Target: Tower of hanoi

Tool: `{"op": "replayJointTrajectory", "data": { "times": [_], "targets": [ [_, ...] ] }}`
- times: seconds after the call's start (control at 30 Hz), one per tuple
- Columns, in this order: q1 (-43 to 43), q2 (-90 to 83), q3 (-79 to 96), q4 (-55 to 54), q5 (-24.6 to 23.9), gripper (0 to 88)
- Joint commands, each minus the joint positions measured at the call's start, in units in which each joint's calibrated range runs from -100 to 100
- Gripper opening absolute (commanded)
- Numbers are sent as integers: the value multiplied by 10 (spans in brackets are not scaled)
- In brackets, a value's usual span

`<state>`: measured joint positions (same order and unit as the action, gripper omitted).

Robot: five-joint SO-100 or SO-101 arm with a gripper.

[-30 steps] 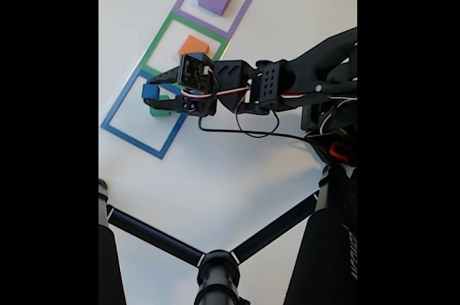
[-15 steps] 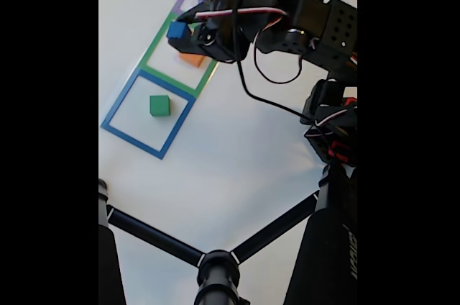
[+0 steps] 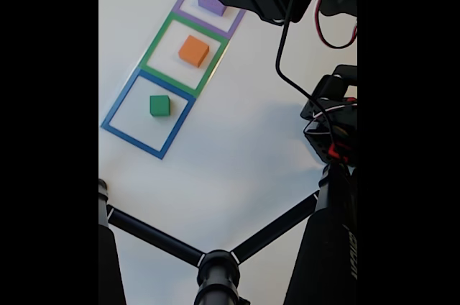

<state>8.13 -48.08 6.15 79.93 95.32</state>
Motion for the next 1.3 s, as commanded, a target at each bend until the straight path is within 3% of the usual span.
{"op": "replayJointTrajectory", "data": {
  "times": [0.0,0.23,0.4,0.6,0.8,1.07,1.27],
  "targets": [
    [41,-16,-33,11,-2,38],
    [101,-16,22,-15,21,37],
    [150,-35,169,-126,47,38],
    [207,-43,391,-344,47,39],
    [226,39,564,-658,47,40],
    [229,233,648,-993,47,40],
    [228,363,656,-1152,47,41]
  ]
}}
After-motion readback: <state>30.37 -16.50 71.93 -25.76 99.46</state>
